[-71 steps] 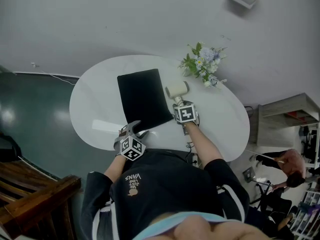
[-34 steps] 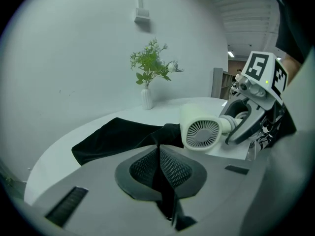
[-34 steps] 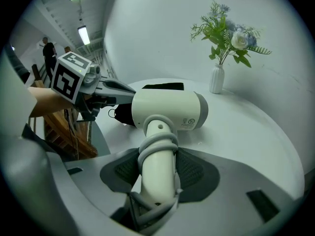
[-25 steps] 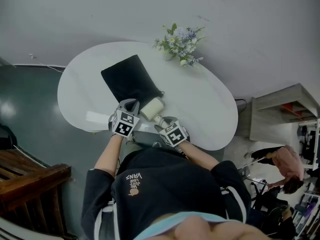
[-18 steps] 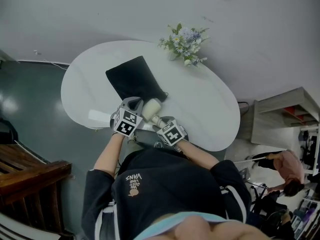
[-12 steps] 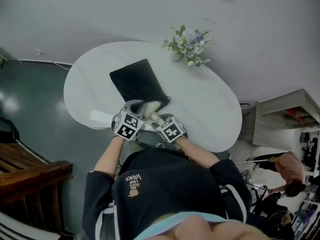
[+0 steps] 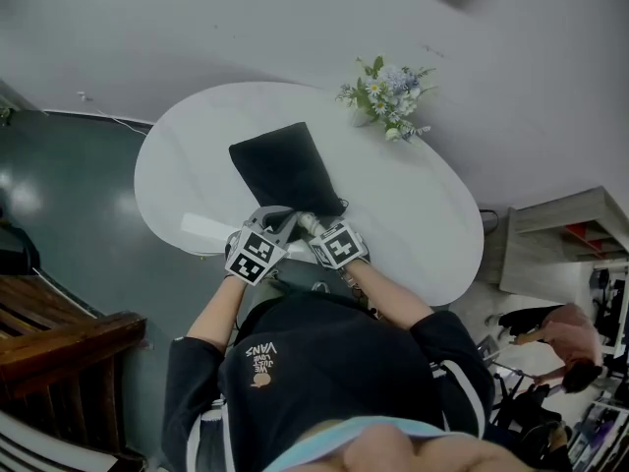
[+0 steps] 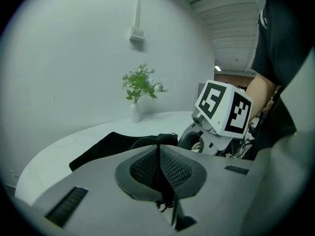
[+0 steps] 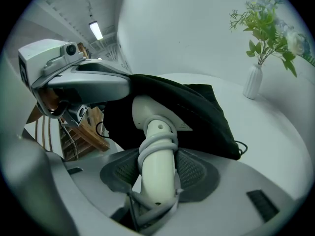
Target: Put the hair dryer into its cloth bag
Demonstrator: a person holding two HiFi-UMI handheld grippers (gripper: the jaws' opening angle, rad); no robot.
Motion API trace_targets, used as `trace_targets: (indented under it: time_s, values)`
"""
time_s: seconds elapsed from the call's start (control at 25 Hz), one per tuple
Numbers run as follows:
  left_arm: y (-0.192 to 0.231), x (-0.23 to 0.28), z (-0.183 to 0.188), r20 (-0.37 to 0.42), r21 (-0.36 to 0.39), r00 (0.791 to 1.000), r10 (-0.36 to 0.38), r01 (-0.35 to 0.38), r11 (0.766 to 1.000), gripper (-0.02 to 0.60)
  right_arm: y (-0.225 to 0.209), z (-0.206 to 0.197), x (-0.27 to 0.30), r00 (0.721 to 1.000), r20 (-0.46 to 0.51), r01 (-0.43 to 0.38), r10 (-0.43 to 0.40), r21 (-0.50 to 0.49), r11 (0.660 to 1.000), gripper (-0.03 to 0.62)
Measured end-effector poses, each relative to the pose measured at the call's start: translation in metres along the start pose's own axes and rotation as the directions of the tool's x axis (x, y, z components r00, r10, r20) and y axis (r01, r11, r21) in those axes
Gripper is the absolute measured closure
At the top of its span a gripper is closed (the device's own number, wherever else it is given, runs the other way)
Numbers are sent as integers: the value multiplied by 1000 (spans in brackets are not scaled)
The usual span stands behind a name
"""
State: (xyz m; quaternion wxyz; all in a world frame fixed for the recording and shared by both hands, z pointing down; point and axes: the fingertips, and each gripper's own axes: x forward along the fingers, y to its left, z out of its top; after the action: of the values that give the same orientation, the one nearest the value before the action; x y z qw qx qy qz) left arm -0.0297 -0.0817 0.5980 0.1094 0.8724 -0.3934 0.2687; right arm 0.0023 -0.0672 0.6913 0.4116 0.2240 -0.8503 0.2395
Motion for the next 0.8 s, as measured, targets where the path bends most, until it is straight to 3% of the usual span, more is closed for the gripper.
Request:
trace_targets:
  time_s: [0.48, 0.8]
  values:
    - [12, -4, -10, 16, -74, 996, -93, 94, 993, 552, -9, 43, 23, 1000, 15, -13, 12, 51, 999, 372]
    - [22, -5, -13, 49, -146, 984, -172, 178, 973, 554, -15, 70, 36, 1000, 9, -5, 4, 63, 998, 372]
